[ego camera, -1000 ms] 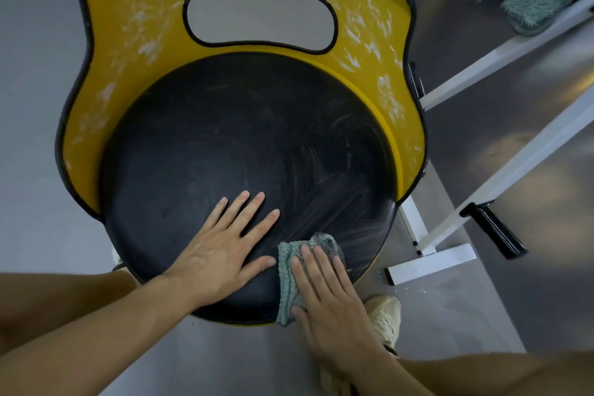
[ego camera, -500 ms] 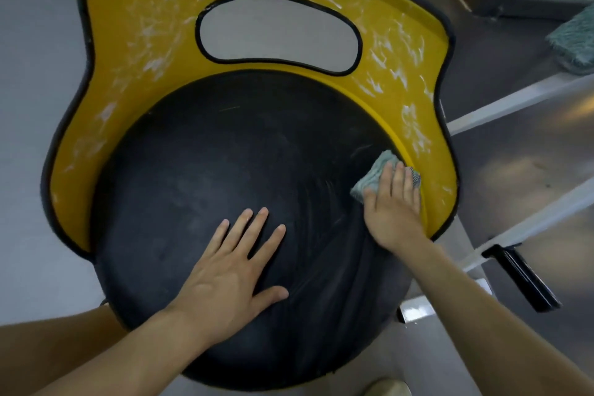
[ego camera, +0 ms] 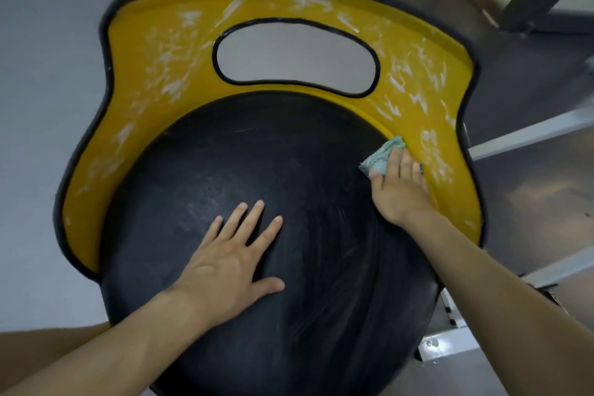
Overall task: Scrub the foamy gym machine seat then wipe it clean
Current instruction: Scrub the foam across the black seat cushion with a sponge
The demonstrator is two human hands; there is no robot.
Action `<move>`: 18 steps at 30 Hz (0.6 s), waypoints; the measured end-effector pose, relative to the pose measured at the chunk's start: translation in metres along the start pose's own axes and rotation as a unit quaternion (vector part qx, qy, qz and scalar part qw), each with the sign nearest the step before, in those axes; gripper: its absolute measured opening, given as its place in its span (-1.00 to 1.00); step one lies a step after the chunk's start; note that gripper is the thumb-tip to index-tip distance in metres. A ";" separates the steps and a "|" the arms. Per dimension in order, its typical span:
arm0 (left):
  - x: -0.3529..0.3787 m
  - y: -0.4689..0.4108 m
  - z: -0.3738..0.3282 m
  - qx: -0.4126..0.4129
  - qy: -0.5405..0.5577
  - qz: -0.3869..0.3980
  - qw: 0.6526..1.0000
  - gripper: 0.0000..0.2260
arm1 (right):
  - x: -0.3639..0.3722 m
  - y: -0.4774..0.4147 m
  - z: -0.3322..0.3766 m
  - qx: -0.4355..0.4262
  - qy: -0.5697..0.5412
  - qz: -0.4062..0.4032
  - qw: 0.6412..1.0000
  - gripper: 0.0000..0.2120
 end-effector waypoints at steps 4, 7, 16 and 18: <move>-0.013 0.008 0.019 -0.045 0.009 0.057 0.997 -0.13 | 0.009 0.030 -0.008 -0.037 0.025 0.006 0.999 -0.33; -0.020 0.015 0.035 -0.058 0.019 0.089 0.994 -0.13 | -0.007 0.017 -0.009 -0.027 -0.007 0.009 1.000 -0.32; -0.015 -0.009 0.047 -0.055 0.049 0.035 0.997 -0.12 | -0.003 -0.037 0.010 -0.023 0.014 -0.009 1.000 -0.37; -0.014 -0.018 0.047 -0.052 0.037 0.014 0.998 -0.12 | -0.001 -0.038 0.012 -0.024 0.023 -0.044 0.998 -0.36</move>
Point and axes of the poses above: each hand's wrist, its own y-axis away from the middle knuckle, its own x-axis out of the palm, z = x × y, the point moved 4 cm from there along -y, towards the middle knuckle, and after that the axes turned 5 degrees about -x, right-handed, at the moved point
